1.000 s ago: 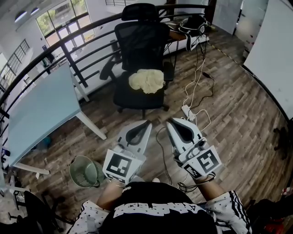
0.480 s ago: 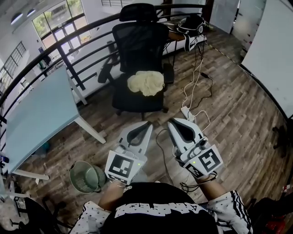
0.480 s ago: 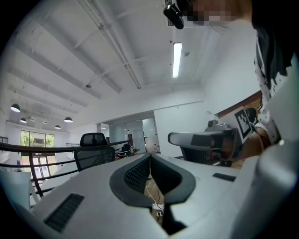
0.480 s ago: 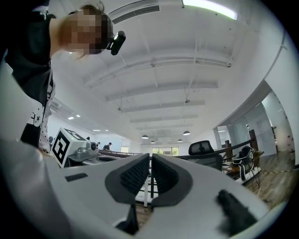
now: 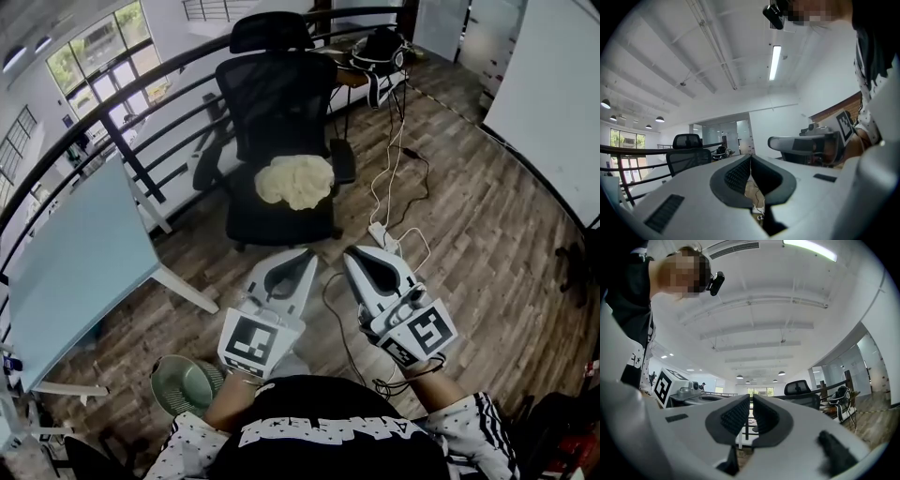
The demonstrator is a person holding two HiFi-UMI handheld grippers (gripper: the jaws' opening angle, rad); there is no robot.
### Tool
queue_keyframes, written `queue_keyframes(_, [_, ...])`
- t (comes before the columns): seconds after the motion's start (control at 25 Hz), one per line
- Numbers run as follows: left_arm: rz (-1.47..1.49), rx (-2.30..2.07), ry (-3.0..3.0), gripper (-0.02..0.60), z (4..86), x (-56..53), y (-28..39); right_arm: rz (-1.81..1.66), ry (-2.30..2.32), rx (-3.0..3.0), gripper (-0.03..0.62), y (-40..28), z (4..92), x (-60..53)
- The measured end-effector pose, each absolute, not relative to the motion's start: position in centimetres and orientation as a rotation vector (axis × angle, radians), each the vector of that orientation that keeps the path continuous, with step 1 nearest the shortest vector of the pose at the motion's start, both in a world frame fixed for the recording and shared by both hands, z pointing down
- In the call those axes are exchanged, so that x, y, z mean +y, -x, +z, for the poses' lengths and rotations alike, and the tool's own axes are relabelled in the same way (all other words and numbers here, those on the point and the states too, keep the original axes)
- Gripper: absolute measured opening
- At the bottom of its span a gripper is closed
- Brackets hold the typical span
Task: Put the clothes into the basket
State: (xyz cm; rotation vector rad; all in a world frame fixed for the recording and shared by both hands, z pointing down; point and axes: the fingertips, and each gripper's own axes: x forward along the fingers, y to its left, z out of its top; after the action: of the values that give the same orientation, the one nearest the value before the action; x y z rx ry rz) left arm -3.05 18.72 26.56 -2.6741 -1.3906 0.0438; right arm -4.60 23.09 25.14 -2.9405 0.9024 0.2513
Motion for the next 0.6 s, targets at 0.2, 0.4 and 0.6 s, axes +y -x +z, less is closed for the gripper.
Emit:
queue_keyframes(0.2, [0.051, -1.412, 2.652, 0.012, 26.6, 18.1, 0.6, 0.257, 2.952, 0.878, 0.031, 2.4, 25.2, 22.2])
queue_keyframes(0.4, [0.069, -1.416, 2.636, 0.012, 26.5, 17.3, -1.6, 0.265, 2.958, 0.874, 0.031, 0.1, 25.0, 21.4])
queue_keyframes(0.6, [0.091, -1.407, 2.625, 0.012, 26.1, 16.4, -3.8, 0.274, 2.965, 0.876, 0.031, -2.3, 24.7, 20.5])
